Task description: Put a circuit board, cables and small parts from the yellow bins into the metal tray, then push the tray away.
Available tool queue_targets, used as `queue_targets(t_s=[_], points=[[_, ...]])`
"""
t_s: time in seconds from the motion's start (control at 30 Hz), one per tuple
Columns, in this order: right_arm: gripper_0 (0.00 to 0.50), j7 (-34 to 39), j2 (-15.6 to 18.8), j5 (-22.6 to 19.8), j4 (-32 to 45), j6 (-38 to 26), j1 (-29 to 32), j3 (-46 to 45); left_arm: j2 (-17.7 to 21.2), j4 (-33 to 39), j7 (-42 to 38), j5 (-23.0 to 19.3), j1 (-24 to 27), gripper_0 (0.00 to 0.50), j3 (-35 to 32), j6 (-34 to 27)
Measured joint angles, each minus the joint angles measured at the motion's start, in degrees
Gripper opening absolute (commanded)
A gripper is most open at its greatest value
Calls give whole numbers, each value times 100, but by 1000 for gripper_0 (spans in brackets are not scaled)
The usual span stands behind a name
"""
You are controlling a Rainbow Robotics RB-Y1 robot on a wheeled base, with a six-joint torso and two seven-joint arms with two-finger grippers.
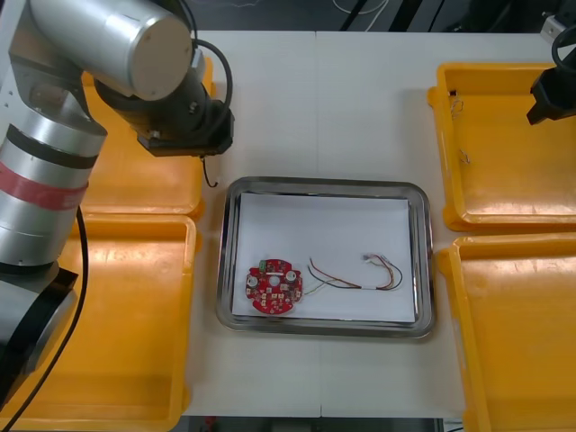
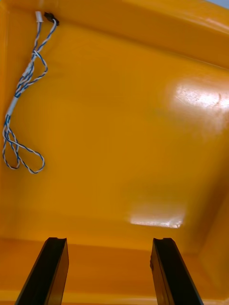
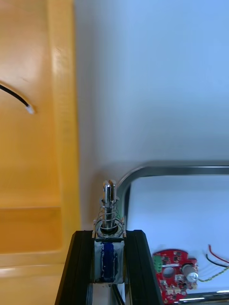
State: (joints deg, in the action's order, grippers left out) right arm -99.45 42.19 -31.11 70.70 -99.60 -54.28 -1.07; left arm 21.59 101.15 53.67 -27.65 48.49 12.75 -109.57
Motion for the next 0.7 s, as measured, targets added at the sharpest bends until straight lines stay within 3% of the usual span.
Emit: queue_targets(t_s=[0.1, 0.27, 0.37, 0.47, 0.7], points=[[500, -210, -79, -12, -41, 159, 1, 9, -108, 17, -439, 12, 0, 0, 367, 0], [500, -1460, -102, -162, -72, 467, 13, 194, -226, 21, -1630, 114, 0, 0, 1107, 0], [500, -1507, -101, -380, -74, 655, 55, 262, -284, 21, -2230, 125, 0, 0, 1426, 9], [500, -1606, -101, -729, -74, 1000, 185, 263, -316, 0, -2335, 126, -7, 0, 1668, 149], [500, -2856, -97, -1222, -74, 1491, 551, 278, -372, -469, -2335, 171, -7, 0, 2106, 690]])
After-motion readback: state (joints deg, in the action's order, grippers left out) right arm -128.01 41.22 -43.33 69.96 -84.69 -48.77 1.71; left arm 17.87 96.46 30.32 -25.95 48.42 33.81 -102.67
